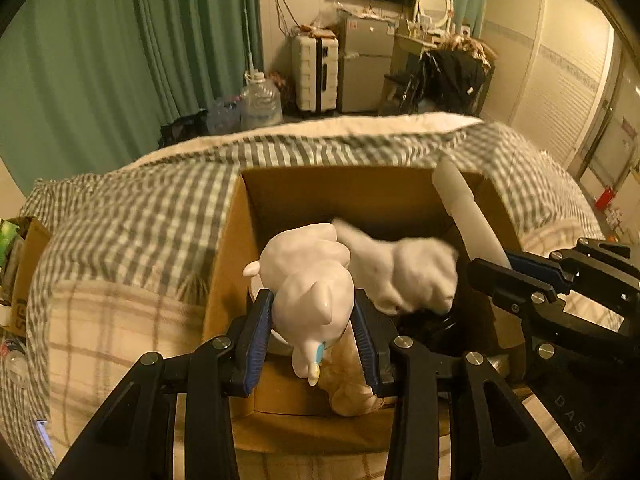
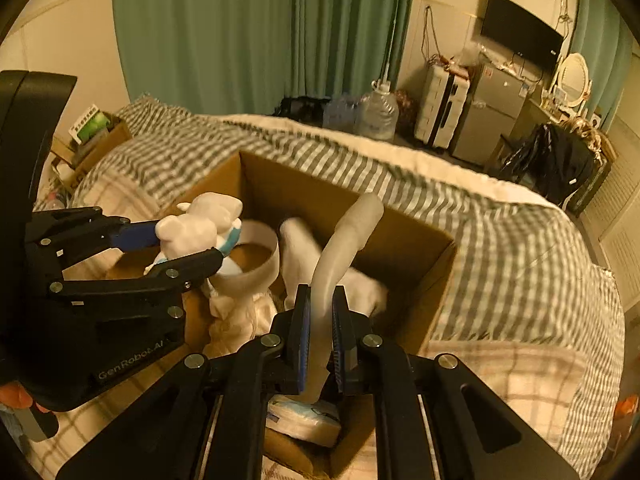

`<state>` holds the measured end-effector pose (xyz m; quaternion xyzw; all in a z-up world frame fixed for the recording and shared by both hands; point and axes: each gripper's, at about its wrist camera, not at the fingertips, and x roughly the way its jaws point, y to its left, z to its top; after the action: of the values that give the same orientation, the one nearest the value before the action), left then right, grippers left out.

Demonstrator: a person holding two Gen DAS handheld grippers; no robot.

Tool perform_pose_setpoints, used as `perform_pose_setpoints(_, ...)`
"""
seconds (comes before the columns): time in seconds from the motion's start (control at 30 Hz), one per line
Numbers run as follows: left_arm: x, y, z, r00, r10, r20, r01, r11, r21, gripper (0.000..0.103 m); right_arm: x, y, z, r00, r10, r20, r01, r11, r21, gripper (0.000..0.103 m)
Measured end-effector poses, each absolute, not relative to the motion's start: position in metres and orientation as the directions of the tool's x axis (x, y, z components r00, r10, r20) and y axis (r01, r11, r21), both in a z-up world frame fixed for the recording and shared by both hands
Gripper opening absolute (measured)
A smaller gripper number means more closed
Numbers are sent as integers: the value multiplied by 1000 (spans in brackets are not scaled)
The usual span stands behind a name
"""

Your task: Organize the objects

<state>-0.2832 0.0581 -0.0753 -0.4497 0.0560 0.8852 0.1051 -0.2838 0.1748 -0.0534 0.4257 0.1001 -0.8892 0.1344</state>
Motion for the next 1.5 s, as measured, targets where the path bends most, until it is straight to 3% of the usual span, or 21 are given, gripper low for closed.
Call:
perform_pose_setpoints(0.13, -280, 59, -82, -580, 126, -805, -244, -970, 24, 42, -281, 176, -59, -596, -153, -788, 321, -945, -60, 16)
perform_pose_setpoints(0.2, -280, 61, -76, -591, 115, -799, -244, -969, 41, 50, -279, 178, -55, -603, -145, -784, 317, -946, -69, 21)
perform_pose_setpoints(0.27, -279, 59, -66, -606, 106, -789, -235, -971, 50, 67, -275, 180, -43, -627, -118, -770, 290, -953, -90, 36)
perform_pose_setpoints(0.33, -276, 56, -52, -626, 107, -772, -223, -974, 47, 78, -272, 187, -31, -653, -113, -749, 269, -959, -90, 40)
perform_pose_setpoints(0.43, -268, 52, -27, -665, 105, -740, -204, -978, 45, 82, -262, 198, -5, -689, -107, -717, 239, -967, -84, 42)
perform_pose_setpoints(0.53, -253, 48, 5, -708, 102, -699, -183, -982, 42, 92, -245, 208, 27, -732, -80, -677, 200, -975, -101, 49)
perform_pose_setpoints(0.7, -212, 47, 60, -766, 144, -626, -206, -978, 27, 94, -198, 218, 88, -801, -77, -594, 176, -978, -109, 55)
perform_pose_setpoints(0.8, -183, 46, 93, -806, 162, -569, -215, -976, 26, 103, -164, 223, 122, -840, -66, -539, 149, -982, -112, 66)
perform_pose_setpoints(1.13, -79, 22, 147, -906, 168, -389, -192, -981, 24, 103, -60, 248, 177, -916, -38, -400, 53, -998, -28, 101)
perform_pose_setpoints(1.5, -32, 8, 111, -941, 106, -320, -106, -994, -19, 103, -20, 251, 130, -937, 10, -350, -5, -1000, -13, 103)
